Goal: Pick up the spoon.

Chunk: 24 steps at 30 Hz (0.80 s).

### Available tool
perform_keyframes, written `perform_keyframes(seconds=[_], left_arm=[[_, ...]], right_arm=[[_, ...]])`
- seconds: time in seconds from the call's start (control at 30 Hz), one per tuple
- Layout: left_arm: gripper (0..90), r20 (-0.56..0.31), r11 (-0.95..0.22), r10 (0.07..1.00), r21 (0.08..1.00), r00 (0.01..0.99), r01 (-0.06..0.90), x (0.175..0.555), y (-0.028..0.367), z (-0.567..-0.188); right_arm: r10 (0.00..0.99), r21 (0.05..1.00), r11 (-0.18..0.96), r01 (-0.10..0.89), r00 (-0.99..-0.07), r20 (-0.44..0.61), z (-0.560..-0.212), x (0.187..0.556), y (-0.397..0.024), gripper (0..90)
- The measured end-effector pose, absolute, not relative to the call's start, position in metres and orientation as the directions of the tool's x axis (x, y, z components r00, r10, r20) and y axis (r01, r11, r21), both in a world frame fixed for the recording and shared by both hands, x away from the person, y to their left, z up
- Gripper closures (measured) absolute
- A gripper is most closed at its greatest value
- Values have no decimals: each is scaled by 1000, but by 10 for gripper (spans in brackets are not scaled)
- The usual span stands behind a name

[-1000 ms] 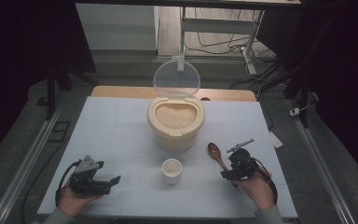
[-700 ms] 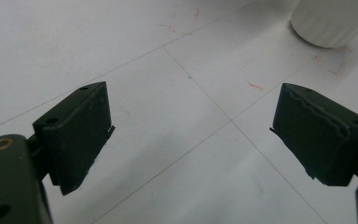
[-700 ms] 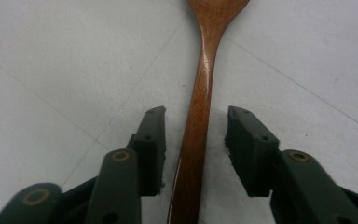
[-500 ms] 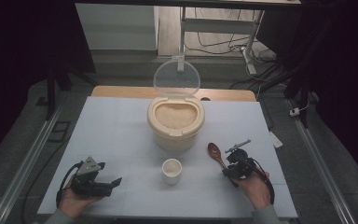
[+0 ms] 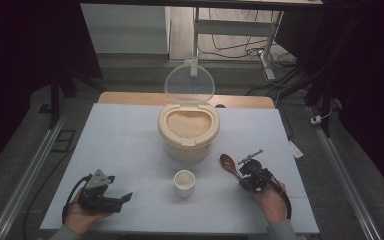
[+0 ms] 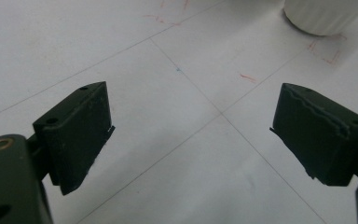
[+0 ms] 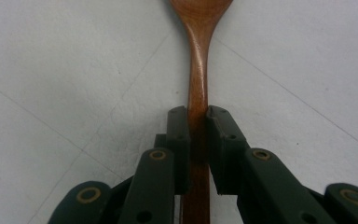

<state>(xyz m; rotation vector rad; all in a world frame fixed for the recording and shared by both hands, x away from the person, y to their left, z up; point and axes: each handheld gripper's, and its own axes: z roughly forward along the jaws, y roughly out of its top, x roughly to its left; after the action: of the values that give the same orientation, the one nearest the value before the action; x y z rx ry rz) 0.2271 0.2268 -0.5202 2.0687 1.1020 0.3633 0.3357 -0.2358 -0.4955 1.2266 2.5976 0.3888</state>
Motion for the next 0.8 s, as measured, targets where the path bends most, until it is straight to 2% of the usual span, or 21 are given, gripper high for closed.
perform_keyframes(seconds=[0.3,0.5,0.8], left_arm=[[115,-94,-350,803,726,588,593,228,228,-522],[115,-91,-352,804,724,588,593,228,228,-522],[115,-90,-352,806,722,585,596,229,230,-523]], right_arm=[[767,369,611,701,-640,-55,-493,336,-244,798],[754,454,583,673,-657,6,-477,333,-258,798],[696,527,601,601,-718,25,-452,322,-267,798]])
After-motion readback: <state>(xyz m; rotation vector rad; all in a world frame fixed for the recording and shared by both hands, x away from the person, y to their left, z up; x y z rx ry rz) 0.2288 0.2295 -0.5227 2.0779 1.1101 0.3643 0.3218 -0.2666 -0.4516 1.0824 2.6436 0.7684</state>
